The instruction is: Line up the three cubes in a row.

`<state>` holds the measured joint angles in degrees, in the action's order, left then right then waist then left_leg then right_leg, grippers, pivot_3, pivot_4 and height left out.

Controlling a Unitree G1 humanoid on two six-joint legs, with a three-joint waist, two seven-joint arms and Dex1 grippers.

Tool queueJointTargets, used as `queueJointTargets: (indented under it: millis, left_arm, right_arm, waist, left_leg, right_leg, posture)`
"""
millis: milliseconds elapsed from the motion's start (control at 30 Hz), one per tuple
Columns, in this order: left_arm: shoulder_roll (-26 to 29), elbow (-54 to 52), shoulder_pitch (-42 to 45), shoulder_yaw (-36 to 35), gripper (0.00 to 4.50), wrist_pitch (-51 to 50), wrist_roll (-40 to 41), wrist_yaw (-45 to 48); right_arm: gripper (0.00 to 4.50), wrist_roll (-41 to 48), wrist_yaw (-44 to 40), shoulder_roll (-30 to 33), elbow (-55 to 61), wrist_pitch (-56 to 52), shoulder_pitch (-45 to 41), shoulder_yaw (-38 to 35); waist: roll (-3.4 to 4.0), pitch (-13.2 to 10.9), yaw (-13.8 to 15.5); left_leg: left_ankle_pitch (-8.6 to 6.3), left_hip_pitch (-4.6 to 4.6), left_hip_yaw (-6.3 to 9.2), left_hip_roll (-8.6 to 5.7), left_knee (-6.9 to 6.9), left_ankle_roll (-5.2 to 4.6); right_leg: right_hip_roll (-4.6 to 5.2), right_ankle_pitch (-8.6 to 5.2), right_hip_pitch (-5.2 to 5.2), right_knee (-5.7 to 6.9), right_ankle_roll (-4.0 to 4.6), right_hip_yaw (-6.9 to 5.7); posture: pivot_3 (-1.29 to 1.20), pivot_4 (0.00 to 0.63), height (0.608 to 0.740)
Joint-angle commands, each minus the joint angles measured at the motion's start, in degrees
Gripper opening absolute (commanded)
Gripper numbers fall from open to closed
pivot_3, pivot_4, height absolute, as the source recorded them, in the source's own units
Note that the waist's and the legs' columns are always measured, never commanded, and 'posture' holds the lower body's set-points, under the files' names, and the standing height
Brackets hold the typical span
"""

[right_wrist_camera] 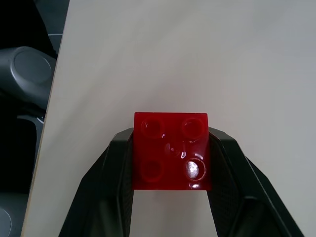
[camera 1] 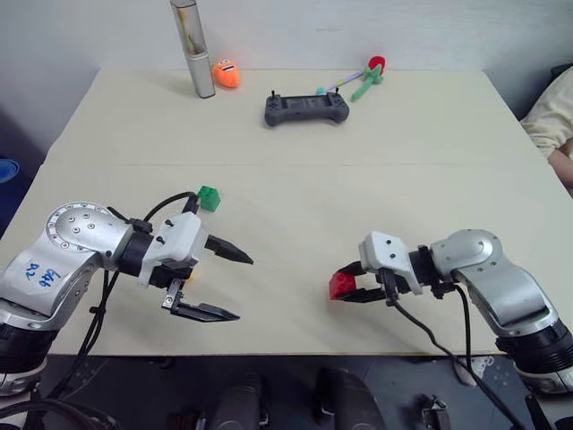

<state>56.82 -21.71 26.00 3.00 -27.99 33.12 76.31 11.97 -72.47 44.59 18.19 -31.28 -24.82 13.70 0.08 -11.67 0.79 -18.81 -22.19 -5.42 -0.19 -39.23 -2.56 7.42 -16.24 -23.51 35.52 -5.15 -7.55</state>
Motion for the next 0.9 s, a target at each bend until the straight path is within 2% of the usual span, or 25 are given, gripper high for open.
queueJointTargets:
  millis: [33,267,300,433,467,533,633,733,900]
  left_arm:
    - [-1.0,0.08,1.44,0.05,4.5,0.46,-0.6,-0.34]
    - [-2.18,0.19,1.56,-0.69,4.5,-0.66,-0.47,-1.59]
    - [-2.22,0.13,1.41,-0.95,4.5,-0.97,-0.33,-1.99]
    - [-2.12,0.02,0.64,-1.72,4.5,-1.23,-0.27,-2.8]
    - [-2.14,0.27,0.42,-2.04,4.5,-1.3,-0.33,-3.21]
    - [-2.32,0.76,0.08,-2.67,4.5,-1.5,-0.26,-4.05]
    - [-3.31,3.19,-0.51,-4.48,4.5,-2.24,-0.38,-7.11]
    - [-5.28,7.75,-0.68,-8.13,4.5,-4.24,-3.98,-17.14]
    - [-8.36,8.15,-1.97,-15.73,4.5,-16.8,-4.75,-34.0]
  right_arm:
    - [1.48,-1.68,2.04,0.63,1.29,1.78,0.5,1.02]
    - [1.48,-4.8,2.43,0.43,-1.51,8.07,0.43,3.34]
    - [2.21,-4.84,2.43,0.44,-1.6,8.3,0.49,3.38]
    - [3.48,-4.34,2.35,0.58,-1.21,8.24,0.66,3.25]
    - [3.91,-3.91,2.24,0.65,-0.9,7.82,0.49,2.96]
    - [4.44,-2.98,2.02,0.79,-0.28,6.84,0.2,2.28]
    - [4.47,0.44,1.97,0.76,1.34,3.83,-0.66,-0.27]
    - [4.47,6.26,2.69,1.17,3.59,-2.26,-2.37,-5.51]
    - [4.47,18.23,1.93,2.95,7.78,-9.07,-2.44,-16.17]
  waist:
    - [-0.01,0.0,0.08]
    - [-0.04,0.03,0.1]
    - [-0.05,0.03,0.09]
    - [-0.05,0.03,0.11]
    - [-0.05,0.03,0.14]
    - [-0.05,0.03,0.21]
    - [-0.05,0.03,0.38]
    - [-0.06,0.02,0.47]
    - [-0.1,0.01,0.54]
  left_leg:
    - [0.0,0.0,-0.01,0.0,0.0,-0.01]
    - [0.02,0.02,-0.03,0.01,0.0,-0.04]
    - [0.03,0.02,-0.03,0.01,0.0,-0.04]
    - [0.04,0.02,-0.03,0.0,0.0,-0.06]
    - [0.04,0.02,-0.02,0.0,0.0,-0.06]
    - [0.04,0.02,-0.02,0.0,-0.01,-0.07]
    - [0.04,0.02,-0.02,0.0,-0.01,-0.07]
    - [0.05,0.02,0.0,-0.01,-0.02,-0.09]
    - [0.05,-0.02,0.07,0.0,-0.01,-0.11]
  right_leg:
    - [-0.02,0.0,0.0,0.0,0.0,-0.01]
    - [-0.11,0.0,0.01,0.03,0.0,-0.01]
    - [-0.11,0.0,0.01,0.03,0.0,0.0]
    - [-0.1,0.0,0.01,0.04,0.0,-0.01]
    - [-0.1,0.0,0.01,0.04,0.0,-0.01]
    - [-0.09,0.0,0.01,0.03,-0.01,-0.01]
    - [-0.09,0.0,0.01,0.04,-0.01,-0.01]
    - [-0.07,0.01,0.01,0.07,-0.01,-0.01]
    - [0.07,0.02,0.01,0.03,-0.03,-0.03]
  posture:
    - [0.0,0.15,0.74]
    - [0.0,0.15,0.74]
    - [0.0,0.15,0.74]
    - [0.0,0.15,0.74]
    - [0.0,0.15,0.74]
    - [0.0,0.15,0.74]
    - [0.0,0.15,0.74]
    - [0.0,0.15,0.74]
    - [0.0,0.15,0.74]
